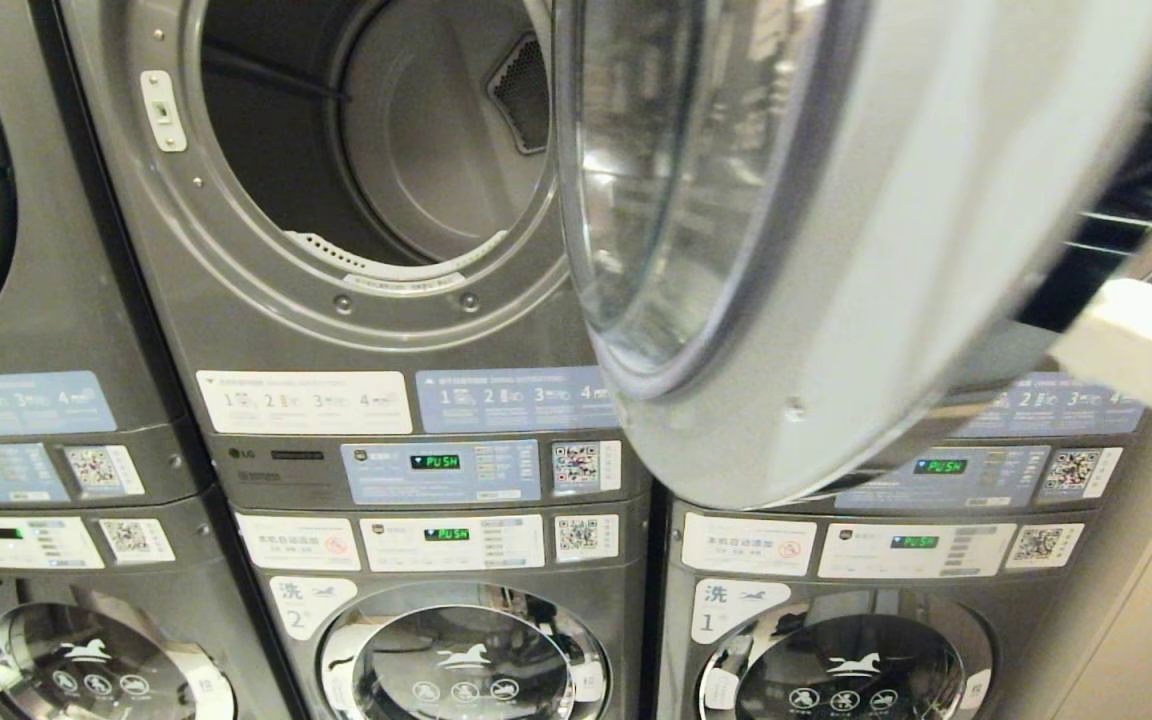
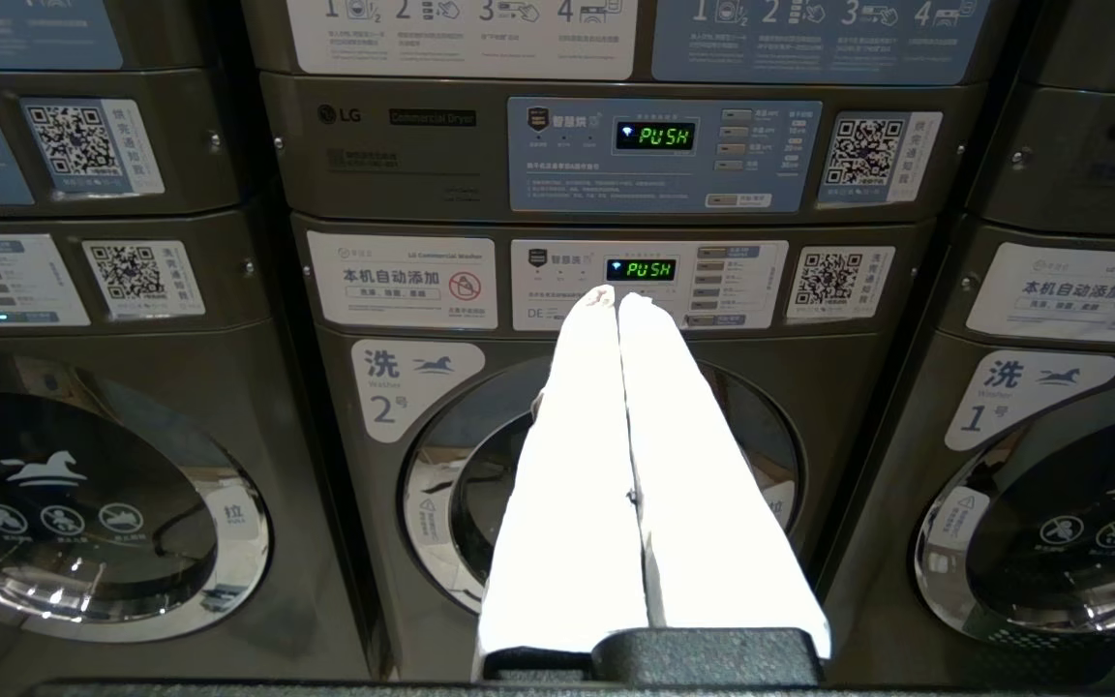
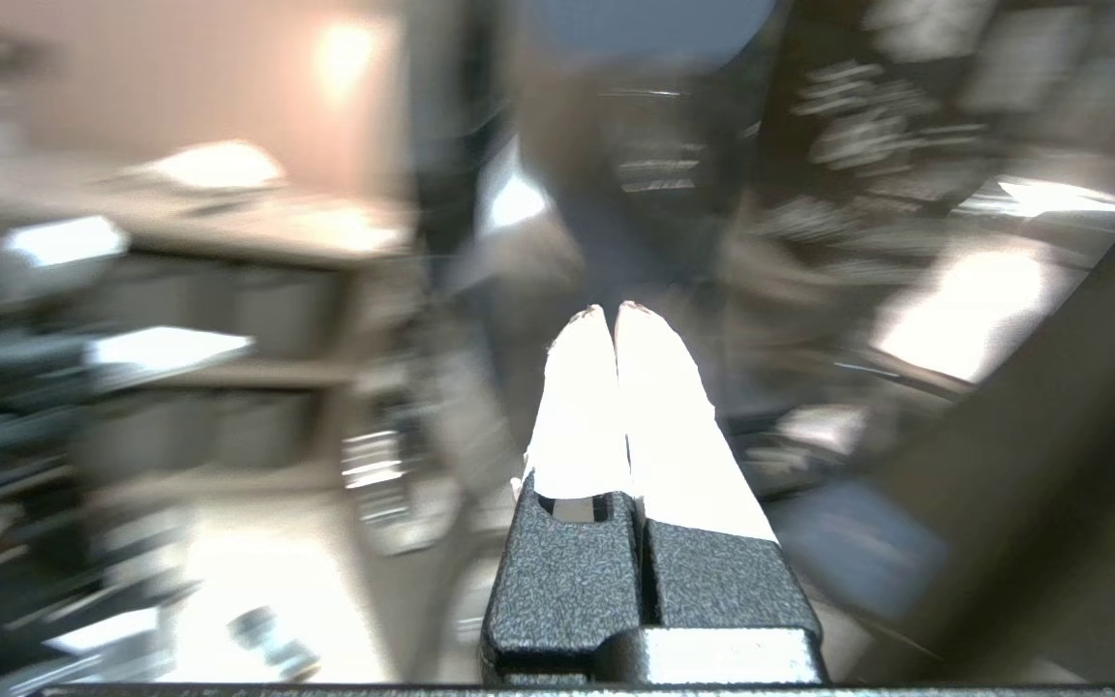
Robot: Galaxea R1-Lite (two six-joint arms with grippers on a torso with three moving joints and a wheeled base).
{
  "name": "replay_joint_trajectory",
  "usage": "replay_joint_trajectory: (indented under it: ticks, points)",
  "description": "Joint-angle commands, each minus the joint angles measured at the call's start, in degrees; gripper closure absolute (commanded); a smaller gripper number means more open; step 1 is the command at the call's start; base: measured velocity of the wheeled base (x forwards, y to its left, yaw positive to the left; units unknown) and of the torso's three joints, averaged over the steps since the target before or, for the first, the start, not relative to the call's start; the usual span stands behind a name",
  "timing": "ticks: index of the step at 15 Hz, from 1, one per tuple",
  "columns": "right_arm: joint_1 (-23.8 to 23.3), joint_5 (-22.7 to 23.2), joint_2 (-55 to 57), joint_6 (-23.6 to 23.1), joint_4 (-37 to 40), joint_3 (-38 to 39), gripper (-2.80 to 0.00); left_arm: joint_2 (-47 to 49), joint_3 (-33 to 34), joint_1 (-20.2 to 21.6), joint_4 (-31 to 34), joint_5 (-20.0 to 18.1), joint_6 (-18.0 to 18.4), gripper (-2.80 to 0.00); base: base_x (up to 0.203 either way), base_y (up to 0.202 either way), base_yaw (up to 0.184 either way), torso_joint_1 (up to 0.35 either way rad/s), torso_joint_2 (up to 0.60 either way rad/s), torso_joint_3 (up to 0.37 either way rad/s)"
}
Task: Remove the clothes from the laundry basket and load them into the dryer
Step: Close the dryer
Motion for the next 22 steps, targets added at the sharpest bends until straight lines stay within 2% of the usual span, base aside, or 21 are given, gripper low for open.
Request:
replay_joint_trajectory:
  ticks: [1, 2, 3, 5, 7, 8, 10, 13, 16, 18, 21, 22]
  points:
    - [10.31, 0.25, -1.07, -1.32, 2.33, 0.46, 0.00, -0.07, 0.00, 0.09, -0.01, -0.01, 0.02, 0.00, 0.000, 0.000, 0.000, 0.000, 0.00, 0.000]
    - [14.24, 0.06, -1.53, -3.42, 5.69, 0.96, 0.00, -0.02, 0.00, 0.09, -0.01, -0.01, 0.03, 0.00, 0.000, 0.000, 0.000, 0.000, 0.00, 0.000]
    - [16.18, -1.27, -1.79, -4.88, 8.24, 1.45, 0.00, -0.02, 0.00, 0.09, -0.01, -0.01, 0.06, 0.00, 0.000, 0.000, 0.000, 0.000, 0.00, 0.000]
    - [15.45, -9.04, -1.78, -3.93, 9.50, 1.37, 0.00, -0.02, 0.00, 0.09, -0.01, -0.01, 0.06, 0.00, 0.000, 0.000, 0.000, 0.000, 0.00, 0.000]
    - [12.03, -21.63, -2.01, 1.75, 9.43, 2.24, 0.00, -0.02, 0.00, 0.09, -0.01, -0.01, 0.06, 0.00, 0.000, 0.000, 0.000, 0.000, 0.00, 0.000]
    - [8.94, -25.87, -2.63, 3.07, 9.41, 4.55, 0.00, -0.02, 0.00, 0.09, -0.01, -0.01, 0.06, 0.00, 0.000, 0.000, 0.000, 0.000, 0.00, 0.000]
    - [2.05, -29.57, -5.93, 3.79, 9.72, 12.68, 0.00, -0.02, 0.00, 0.09, -0.01, -0.10, 0.15, 0.00, 0.000, 0.000, 0.000, 0.000, 0.00, 0.000]
    - [-4.96, -30.79, -11.92, 3.49, 9.91, 26.27, 0.00, -0.02, 0.00, 0.09, -0.01, -0.08, 0.15, 0.00, 0.000, 0.000, 0.000, 0.000, 0.00, 0.000]
    - [-6.30, -30.70, -17.91, 4.20, 10.63, 38.85, 0.00, -0.02, 0.00, 0.09, -0.01, -0.10, 0.15, 0.00, 0.000, 0.000, 0.000, 0.000, 0.00, 0.000]
    - [-6.50, -30.13, -23.81, 4.75, 19.99, 39.83, 0.00, -0.02, 0.00, 0.09, -0.09, -0.10, 0.15, 0.00, 0.000, 0.000, 0.000, 0.000, 0.00, 0.000]
    - [-7.62, -26.20, -34.65, 4.70, 42.66, 37.37, 0.00, -0.11, 0.00, 0.09, -0.09, -0.01, 0.15, 0.00, 0.000, 0.000, 0.000, 0.000, 0.00, 0.000]
    - [-8.94, -25.84, -35.18, 4.73, 44.60, 36.90, 0.00, -0.11, 0.00, 0.09, -0.09, -0.01, 0.15, 0.00, 0.000, 0.000, 0.000, 0.000, 0.00, 0.000]
